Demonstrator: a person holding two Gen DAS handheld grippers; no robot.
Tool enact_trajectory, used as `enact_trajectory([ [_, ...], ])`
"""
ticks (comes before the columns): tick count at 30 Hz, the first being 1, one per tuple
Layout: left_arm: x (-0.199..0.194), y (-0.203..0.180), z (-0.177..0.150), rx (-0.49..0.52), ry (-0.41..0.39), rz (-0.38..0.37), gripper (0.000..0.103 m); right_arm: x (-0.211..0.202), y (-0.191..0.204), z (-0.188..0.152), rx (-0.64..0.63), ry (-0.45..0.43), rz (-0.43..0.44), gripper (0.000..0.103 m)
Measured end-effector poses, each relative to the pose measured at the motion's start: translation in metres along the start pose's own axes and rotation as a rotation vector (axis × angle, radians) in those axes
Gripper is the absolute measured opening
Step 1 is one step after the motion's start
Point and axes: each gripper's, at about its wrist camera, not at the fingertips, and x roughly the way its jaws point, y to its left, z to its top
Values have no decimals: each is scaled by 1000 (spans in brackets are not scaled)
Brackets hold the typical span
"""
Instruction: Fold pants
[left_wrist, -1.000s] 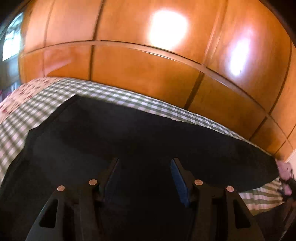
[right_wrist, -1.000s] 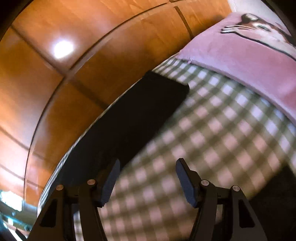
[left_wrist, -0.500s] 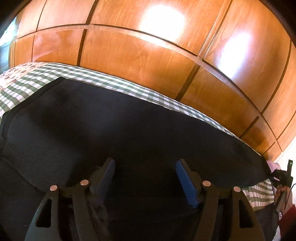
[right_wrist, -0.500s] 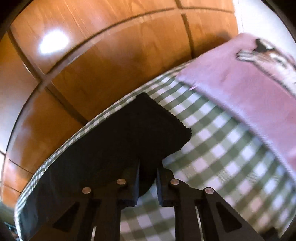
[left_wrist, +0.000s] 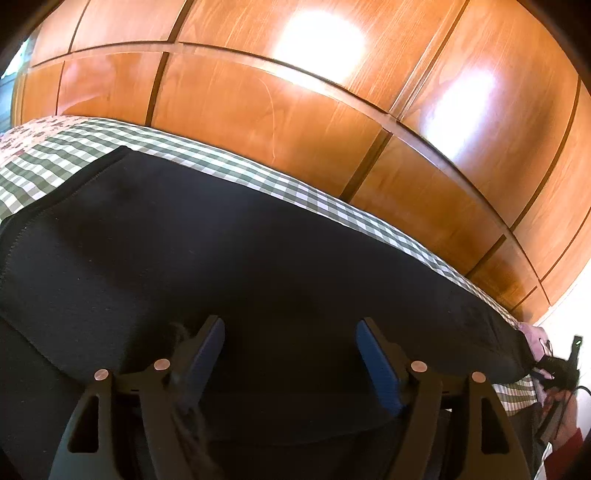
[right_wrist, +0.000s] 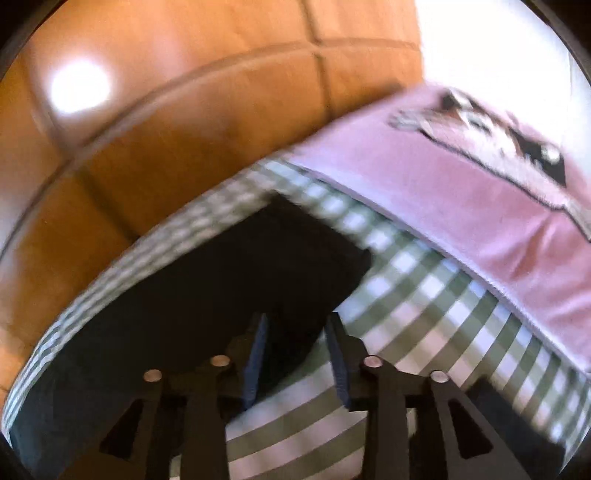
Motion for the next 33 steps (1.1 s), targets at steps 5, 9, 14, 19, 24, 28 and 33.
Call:
enact_trajectory([
  [5, 3, -4, 0, 20, 13, 9, 81, -34, 111, -47, -337, -31, 189, 46],
  [9, 3, -2, 0, 10, 16, -1, 81, -42, 185, -93, -554, -18, 279, 45],
  [14, 3, -1, 8, 6, 57, -8, 81, -22, 218, -119, -684, 16, 204, 45],
  [19, 0, -4, 40, 127, 47, 44, 80, -24, 202, -124, -670, 0, 197, 52],
  [24, -1, 27, 94, 183, -69, 218, 80, -18, 198, -120, -639, 2, 206, 57],
  [28, 13, 73, 129, 63, -35, 296, 80, -11, 198, -118, -631, 4, 208, 59],
  [33, 36, 115, 144, -32, -8, 372, 80, -11, 199, -118, -636, -3, 201, 59],
])
